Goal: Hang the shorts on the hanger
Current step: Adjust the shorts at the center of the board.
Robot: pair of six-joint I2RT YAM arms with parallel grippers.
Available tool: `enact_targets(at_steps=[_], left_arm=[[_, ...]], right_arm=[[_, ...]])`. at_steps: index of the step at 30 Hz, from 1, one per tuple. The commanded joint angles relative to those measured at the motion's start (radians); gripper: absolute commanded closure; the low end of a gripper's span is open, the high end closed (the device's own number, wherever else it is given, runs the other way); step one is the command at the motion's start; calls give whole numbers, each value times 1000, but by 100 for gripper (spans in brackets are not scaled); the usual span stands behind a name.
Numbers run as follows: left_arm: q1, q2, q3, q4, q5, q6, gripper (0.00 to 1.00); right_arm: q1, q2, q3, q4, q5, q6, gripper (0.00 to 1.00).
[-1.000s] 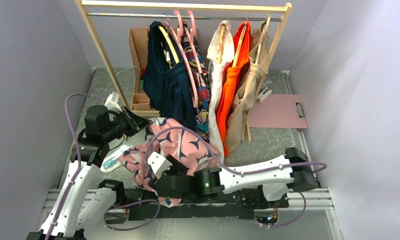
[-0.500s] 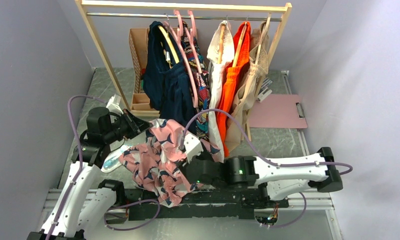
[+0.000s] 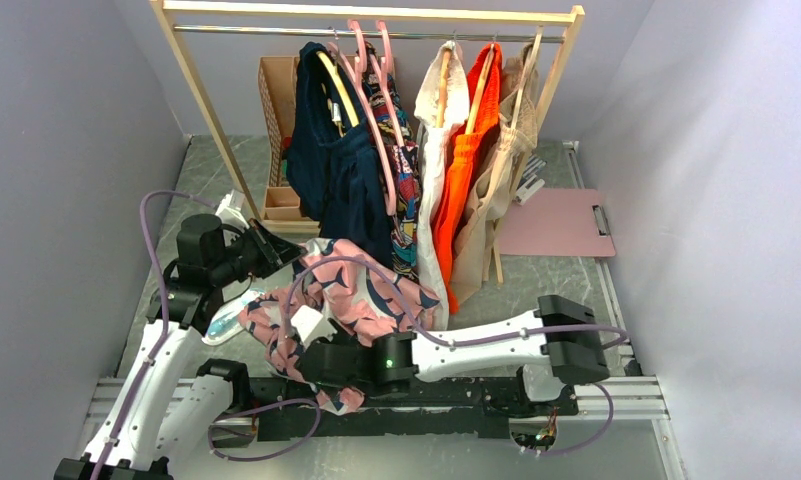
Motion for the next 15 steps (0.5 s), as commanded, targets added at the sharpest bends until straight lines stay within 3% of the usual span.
enact_targets(at_steps=[1, 11, 15], left_arm=[[-8, -18, -7, 20, 8, 5, 93], [-9, -38, -4, -10, 4, 12, 93], [-8, -46, 5, -32, 1, 18, 93]], right_arm=[[-61, 45, 3, 59, 15, 85, 41], [-83, 203, 53, -27, 106, 138, 37], [-86, 252, 88, -123, 192, 176, 47]])
